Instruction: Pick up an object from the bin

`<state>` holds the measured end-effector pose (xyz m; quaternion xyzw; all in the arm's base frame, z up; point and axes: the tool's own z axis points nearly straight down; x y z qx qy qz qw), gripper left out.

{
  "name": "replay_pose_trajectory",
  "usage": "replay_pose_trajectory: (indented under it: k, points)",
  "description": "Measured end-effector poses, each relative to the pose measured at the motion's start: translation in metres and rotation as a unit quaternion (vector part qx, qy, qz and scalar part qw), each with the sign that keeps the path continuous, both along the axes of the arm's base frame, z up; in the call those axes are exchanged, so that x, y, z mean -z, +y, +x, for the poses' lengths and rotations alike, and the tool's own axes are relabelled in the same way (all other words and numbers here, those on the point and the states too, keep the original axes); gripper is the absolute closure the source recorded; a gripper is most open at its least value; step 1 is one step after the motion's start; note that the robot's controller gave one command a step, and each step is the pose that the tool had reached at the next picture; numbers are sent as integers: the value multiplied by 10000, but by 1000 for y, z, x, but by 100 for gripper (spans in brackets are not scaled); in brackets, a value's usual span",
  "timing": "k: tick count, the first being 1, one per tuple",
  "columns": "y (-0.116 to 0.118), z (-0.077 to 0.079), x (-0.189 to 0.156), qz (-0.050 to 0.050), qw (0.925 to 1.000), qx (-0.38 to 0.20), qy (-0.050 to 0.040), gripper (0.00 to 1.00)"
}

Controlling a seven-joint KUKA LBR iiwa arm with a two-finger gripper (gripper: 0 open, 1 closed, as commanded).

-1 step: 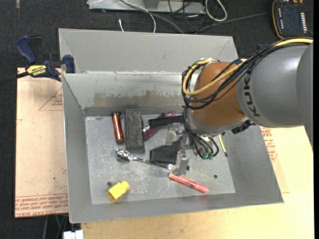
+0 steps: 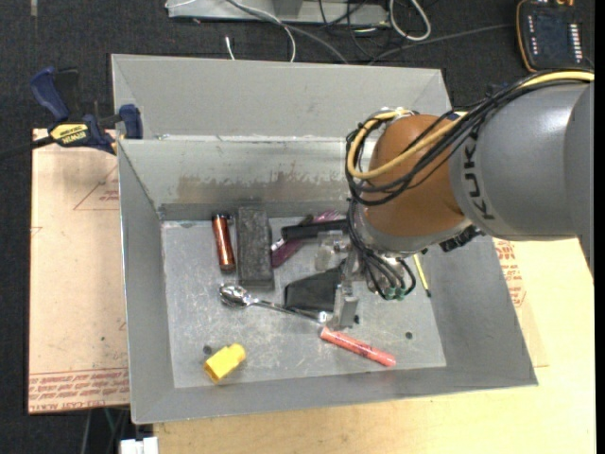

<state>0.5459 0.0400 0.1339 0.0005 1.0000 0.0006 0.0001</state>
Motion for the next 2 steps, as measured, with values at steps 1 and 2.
replay_pose_trajectory:
  k: [1,2]
  points:
    - [-15,19,64,6,9971,-757,3,0]
    - [-7,20,64,6,9989,-468,-9,0]
